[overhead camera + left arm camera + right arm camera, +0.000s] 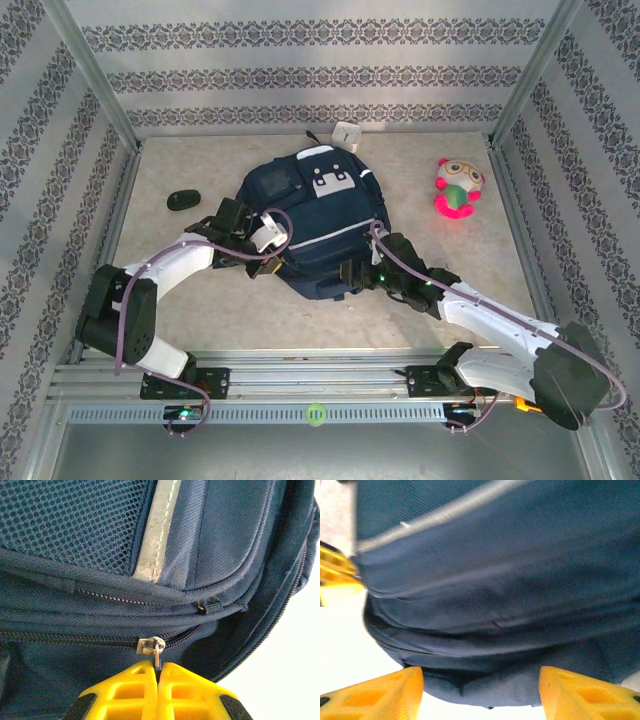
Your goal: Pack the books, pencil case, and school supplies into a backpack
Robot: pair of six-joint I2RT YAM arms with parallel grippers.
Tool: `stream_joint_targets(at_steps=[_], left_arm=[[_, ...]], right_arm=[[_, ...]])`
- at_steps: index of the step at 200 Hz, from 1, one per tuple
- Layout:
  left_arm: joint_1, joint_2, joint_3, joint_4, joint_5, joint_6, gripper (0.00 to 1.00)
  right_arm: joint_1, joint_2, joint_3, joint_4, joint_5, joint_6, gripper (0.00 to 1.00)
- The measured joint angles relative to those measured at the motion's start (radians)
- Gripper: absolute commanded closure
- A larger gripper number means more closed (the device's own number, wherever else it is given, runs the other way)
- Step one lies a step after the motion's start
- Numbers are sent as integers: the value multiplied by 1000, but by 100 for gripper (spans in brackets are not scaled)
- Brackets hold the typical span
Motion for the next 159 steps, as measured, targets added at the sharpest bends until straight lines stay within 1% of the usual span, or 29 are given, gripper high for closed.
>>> stream_joint_targets(at_steps=[19,52,81,101,133,151,159], left_arm=[[-19,-9,-6,6,-16,-45,100],[-47,-9,-11,31,-46,-115,100],[-97,-9,-21,68,-72,-175,100],[-135,-9,-29,77,-78,-201,100],[-197,0,-37,104,-66,-242,100],[-223,0,-60,161,-65,-293,98],[-232,0,-72,195,-63,-322,97]], right_arm=[[0,64,-15,40,-11,91,52],[-3,190,-15,174,-27,160,64],[-4,269,-15,266,-49,180,69],[-4,288,-14,316,-53,182,70],[-5,290,0,360,-53,175,70],[-7,290,9,362,-54,164,68],[-11,290,10,362,-60,156,65]])
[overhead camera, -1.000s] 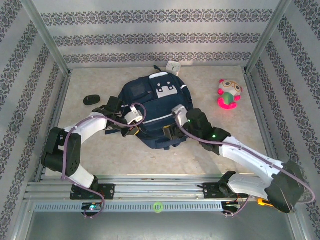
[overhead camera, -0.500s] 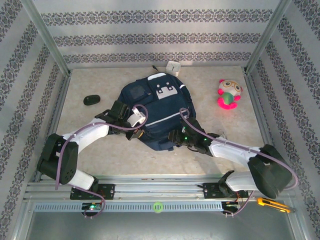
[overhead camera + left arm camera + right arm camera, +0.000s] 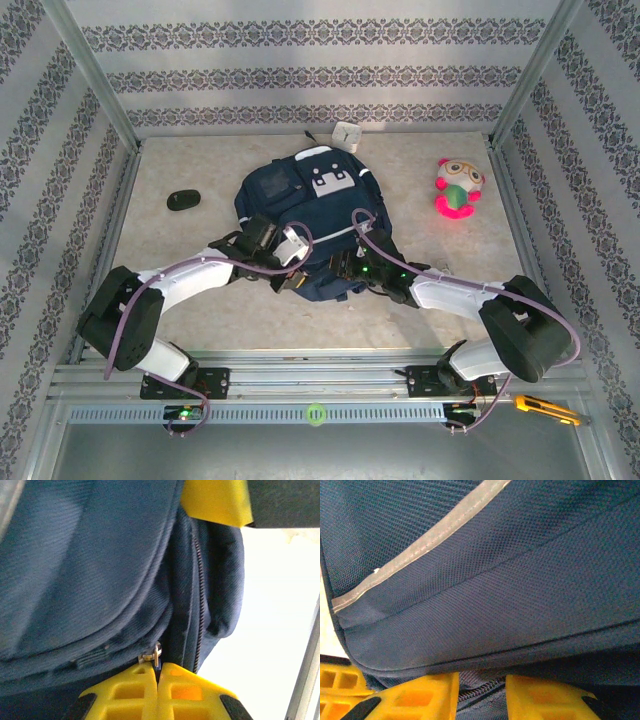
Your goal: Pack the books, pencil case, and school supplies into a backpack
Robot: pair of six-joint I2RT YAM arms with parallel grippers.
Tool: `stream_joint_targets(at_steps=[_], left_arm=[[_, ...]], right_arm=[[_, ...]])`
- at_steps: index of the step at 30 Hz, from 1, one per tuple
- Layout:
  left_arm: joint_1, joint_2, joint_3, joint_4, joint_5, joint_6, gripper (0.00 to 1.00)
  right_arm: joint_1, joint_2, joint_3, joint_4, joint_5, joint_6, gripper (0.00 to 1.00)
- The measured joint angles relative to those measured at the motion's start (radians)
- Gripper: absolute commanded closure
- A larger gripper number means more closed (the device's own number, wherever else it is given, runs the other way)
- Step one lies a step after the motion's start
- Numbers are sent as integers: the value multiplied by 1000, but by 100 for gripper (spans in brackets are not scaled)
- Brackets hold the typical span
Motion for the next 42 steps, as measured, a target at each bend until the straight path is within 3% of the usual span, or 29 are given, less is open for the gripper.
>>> stream_joint_targets(at_steps=[2,5,10,16,19,24,29,32,33,35,39,40,41,42], left_arm=[[-11,0,-21,64,0,-57,89],[-22,0,-34,130,6,-112,63],[-31,-71,-23,89,16,-22,32],[-6,-252,53,-41,-34,322,23],[21,-267,85,-84,-79,529,17],[32,-157,95,-92,-195,832,6],[44,15,113,-66,-263,1007,2],[44,84,119,0,-269,1043,5],[44,99,120,26,-269,1045,11],[44,116,121,72,-266,1043,31],[44,122,121,119,-249,1030,49],[43,122,121,127,-243,1023,62],[44,122,121,130,-236,1017,83],[43,119,125,123,-220,986,92]], right_arm=[[-12,-3,2,-2,-6,-12,56],[-24,-35,3,-9,-22,-23,46],[-68,-176,5,-95,-82,-43,38],[-153,-386,19,-233,-148,-93,36],[-185,-438,21,-288,-164,-118,36],[-190,-457,21,-332,-185,-146,37],[-190,-448,21,-338,-202,-164,37],[-190,-447,21,-338,-203,-170,37],[-190,-447,21,-338,-203,-171,37],[-190,-447,20,-338,-203,-171,37],[-189,-447,19,-338,-207,-172,37],[-190,-447,19,-338,-209,-172,38],[-189,-447,19,-338,-209,-175,39],[-187,-448,20,-344,-208,-182,39]])
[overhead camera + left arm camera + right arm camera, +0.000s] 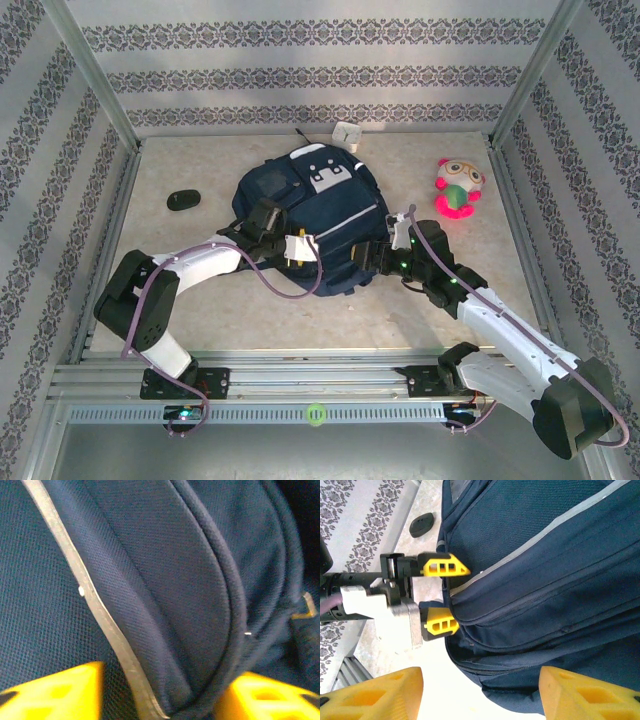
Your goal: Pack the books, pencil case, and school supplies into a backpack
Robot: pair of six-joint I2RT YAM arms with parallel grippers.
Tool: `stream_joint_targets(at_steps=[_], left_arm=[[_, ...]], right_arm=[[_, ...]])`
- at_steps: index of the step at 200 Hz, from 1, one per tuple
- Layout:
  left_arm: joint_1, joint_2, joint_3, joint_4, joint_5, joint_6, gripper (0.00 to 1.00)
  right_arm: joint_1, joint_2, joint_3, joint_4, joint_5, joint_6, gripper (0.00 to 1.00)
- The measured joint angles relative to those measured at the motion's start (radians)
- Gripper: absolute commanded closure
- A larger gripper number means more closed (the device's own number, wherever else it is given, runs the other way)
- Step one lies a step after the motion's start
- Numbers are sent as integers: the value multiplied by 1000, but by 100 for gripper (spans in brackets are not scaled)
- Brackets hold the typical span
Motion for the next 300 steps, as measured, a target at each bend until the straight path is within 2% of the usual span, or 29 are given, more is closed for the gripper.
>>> stream_joint_targets(at_steps=[23,65,105,154,208,255,271,300], left_arm=[[0,-38,39,-41,60,-120,96],[0,-103,62,-70,115,-311,96],[0,-102,66,-91,132,-406,95],[0,-63,123,-125,156,-493,95],[0,-40,151,-148,186,-545,94],[5,-40,151,-148,201,-558,94],[8,-40,151,-148,208,-563,94],[13,-40,151,-146,214,-575,93]], right_arm=[[48,-5,12,-60,43,-27,39],[182,27,84,-113,112,-29,39],[256,105,101,-106,188,58,40],[320,217,130,-20,227,158,48],[327,281,130,85,313,274,54],[315,371,162,138,366,293,62],[312,392,169,153,383,293,66],[312,412,191,138,423,275,80]])
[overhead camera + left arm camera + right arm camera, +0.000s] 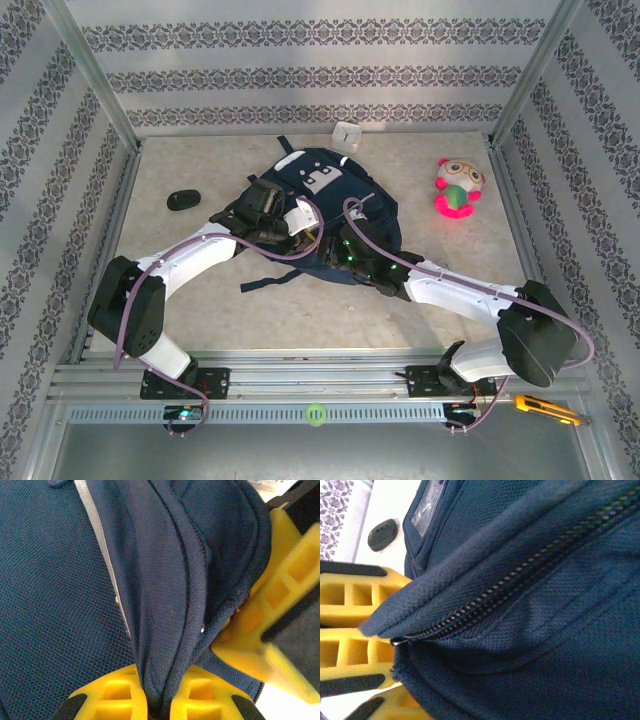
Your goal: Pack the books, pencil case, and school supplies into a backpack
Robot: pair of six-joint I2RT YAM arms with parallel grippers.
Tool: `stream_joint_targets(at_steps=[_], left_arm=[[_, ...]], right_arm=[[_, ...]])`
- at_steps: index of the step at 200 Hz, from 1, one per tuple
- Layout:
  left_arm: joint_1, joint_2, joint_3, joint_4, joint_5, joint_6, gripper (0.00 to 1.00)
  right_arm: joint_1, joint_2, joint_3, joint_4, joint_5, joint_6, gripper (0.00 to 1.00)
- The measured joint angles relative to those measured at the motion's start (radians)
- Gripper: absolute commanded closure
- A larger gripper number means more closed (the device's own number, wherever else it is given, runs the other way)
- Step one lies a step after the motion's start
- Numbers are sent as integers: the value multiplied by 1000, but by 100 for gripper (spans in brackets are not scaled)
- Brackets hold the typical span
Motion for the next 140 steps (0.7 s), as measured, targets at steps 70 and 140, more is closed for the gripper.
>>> stream_joint_targets(at_steps=[70,140], left_arm=[[-3,3,8,6,-30,19,93],[-8,4,16,-24,-76,73,94]], right_arm=[[-25,-101,-8,-81,19,-53,97],[-160,-133,-13,-185,-102,-132,100]])
